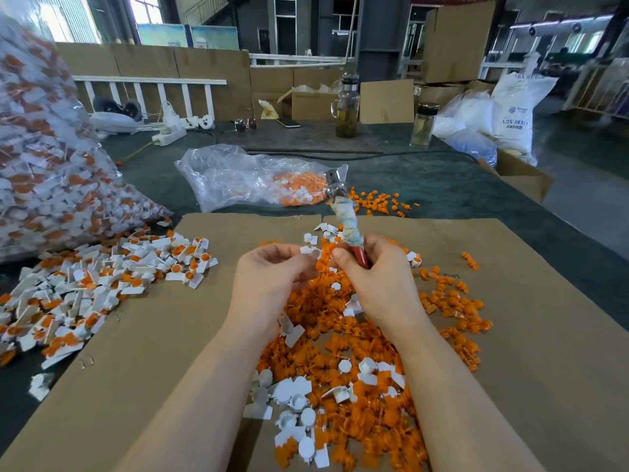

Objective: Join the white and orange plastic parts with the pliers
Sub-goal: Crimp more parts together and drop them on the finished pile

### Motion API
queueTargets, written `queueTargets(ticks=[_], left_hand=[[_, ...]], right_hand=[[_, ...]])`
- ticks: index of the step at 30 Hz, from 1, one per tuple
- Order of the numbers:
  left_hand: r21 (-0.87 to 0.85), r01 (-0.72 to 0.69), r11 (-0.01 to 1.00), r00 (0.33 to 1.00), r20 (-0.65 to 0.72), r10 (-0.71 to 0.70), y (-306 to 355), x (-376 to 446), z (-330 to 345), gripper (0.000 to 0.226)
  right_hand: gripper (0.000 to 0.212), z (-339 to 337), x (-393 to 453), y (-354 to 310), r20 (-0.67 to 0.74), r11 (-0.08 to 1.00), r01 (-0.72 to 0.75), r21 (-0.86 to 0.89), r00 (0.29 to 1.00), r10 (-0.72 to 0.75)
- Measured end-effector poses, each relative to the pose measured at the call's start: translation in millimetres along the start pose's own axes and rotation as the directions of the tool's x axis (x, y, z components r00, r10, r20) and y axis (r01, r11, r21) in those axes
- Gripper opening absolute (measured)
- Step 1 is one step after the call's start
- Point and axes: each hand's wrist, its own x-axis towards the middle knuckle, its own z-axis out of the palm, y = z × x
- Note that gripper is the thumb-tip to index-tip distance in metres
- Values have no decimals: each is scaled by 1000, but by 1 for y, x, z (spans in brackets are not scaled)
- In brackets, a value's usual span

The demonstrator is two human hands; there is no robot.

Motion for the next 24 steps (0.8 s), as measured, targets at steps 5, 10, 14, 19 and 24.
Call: queueTargets(ticks=[5, 10, 14, 19, 24], left_hand=[[-145, 105, 984, 993, 69, -96, 2, -3, 6, 6], [-192, 95, 977, 993, 89, -79, 4, -6, 8, 4], [-179, 5, 984, 998, 67, 7, 3, -8, 10, 3], [-132, -98, 986, 993, 55, 106, 2, -11, 12, 2], [-126, -138, 982, 988, 53, 145, 3, -13, 14, 4]], right_hand=[[20, 2, -1, -2, -32, 999, 46, -29, 998, -47], [17, 3, -2, 0, -87, 994, 56, -89, 994, -64], [26, 5, -2, 1, -130, 988, 48, -145, 989, -67], [21, 5, -2, 1, -164, 985, 49, -163, 984, -76], [19, 5, -3, 0, -169, 984, 52, -170, 982, -81]])
